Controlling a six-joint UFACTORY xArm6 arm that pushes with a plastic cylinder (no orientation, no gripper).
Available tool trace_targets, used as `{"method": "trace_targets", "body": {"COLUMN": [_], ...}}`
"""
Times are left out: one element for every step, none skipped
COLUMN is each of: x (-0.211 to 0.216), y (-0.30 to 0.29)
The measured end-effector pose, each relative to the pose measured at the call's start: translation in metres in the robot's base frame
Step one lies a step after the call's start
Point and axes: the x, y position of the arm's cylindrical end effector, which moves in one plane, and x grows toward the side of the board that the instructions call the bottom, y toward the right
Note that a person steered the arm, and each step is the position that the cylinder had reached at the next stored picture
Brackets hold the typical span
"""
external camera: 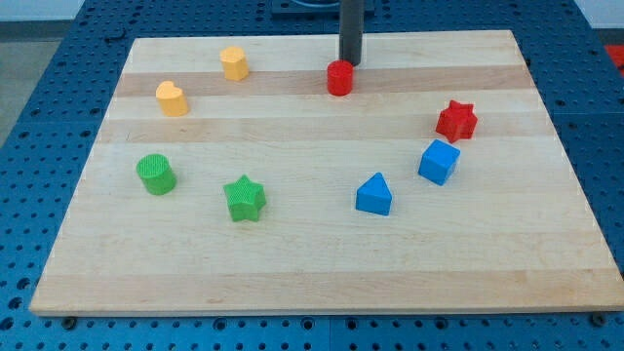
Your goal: Push the yellow hexagon towards the red circle
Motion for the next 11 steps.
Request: {"method": "trace_targets", "body": {"x": [-0.038,-0.053,-0.054,-0.055,-0.055,-0.055,-0.055,-0.055,-0.054,-0.053,-0.005], "y": [-0.008,-0.042,-0.086,-0.144,-0.160,-0.160,-0.164,-0.185,-0.230,-0.280,-0.291]}}
